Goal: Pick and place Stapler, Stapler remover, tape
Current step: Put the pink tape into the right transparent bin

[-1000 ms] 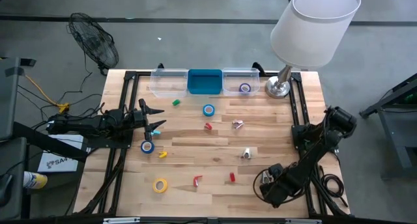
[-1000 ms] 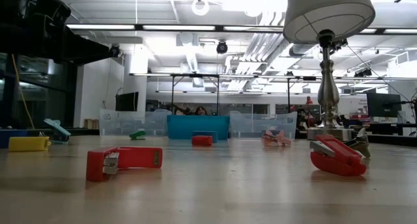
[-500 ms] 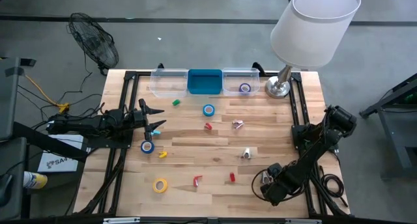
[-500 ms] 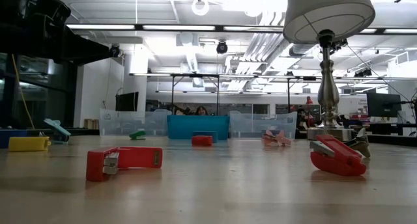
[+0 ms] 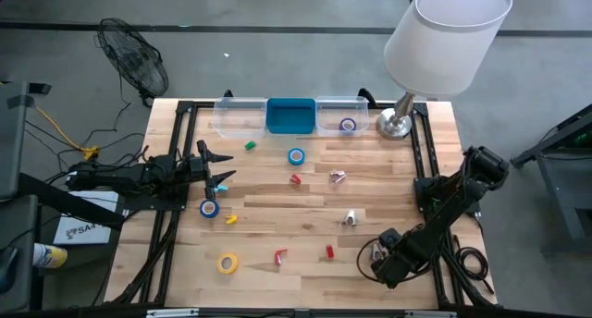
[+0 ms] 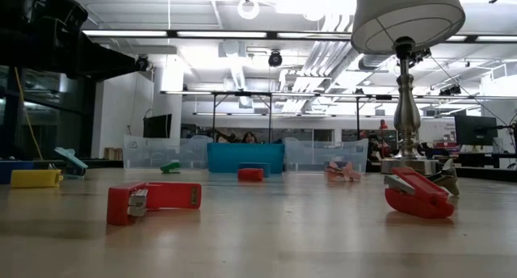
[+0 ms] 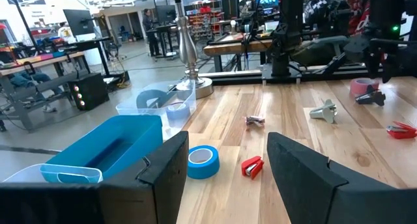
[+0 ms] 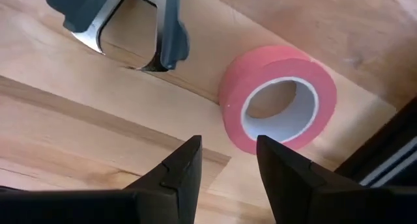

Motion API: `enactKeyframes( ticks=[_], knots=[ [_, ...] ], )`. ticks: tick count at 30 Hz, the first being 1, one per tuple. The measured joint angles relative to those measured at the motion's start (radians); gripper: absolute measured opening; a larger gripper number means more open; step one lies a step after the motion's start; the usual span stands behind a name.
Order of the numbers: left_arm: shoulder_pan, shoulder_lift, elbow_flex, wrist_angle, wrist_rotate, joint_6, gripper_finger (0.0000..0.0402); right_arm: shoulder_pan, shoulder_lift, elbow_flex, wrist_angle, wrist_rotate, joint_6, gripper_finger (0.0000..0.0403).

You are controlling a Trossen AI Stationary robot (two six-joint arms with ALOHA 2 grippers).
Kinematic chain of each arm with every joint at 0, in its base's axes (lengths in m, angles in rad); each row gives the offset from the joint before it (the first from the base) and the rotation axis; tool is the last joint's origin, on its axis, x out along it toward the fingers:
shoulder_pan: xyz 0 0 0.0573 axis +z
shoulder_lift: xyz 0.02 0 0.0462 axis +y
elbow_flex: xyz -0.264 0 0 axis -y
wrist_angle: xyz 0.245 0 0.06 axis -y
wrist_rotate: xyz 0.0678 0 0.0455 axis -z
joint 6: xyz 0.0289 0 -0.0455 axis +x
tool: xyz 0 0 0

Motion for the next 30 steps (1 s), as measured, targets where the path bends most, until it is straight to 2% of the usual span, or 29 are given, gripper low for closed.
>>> enactKeyframes(
  ticks=[5,19,30],
  knots=[
    [0.0,0.0,0.0,0.0,0.0,0.0,0.0205,0.0,0.001,-0.018,-0.003,0.05,-0.054,0.0139],
    [0.0,0.0,0.0,0.0,0.0,0.0,0.0205,0.0,0.032,-0.017,0.0,0.049,-0.102,0.0138],
    [0.0,0.0,0.0,0.0,0.0,0.0,0.0205,0.001,0.04,-0.016,0.014,0.062,-0.105,0.0099]
  ],
)
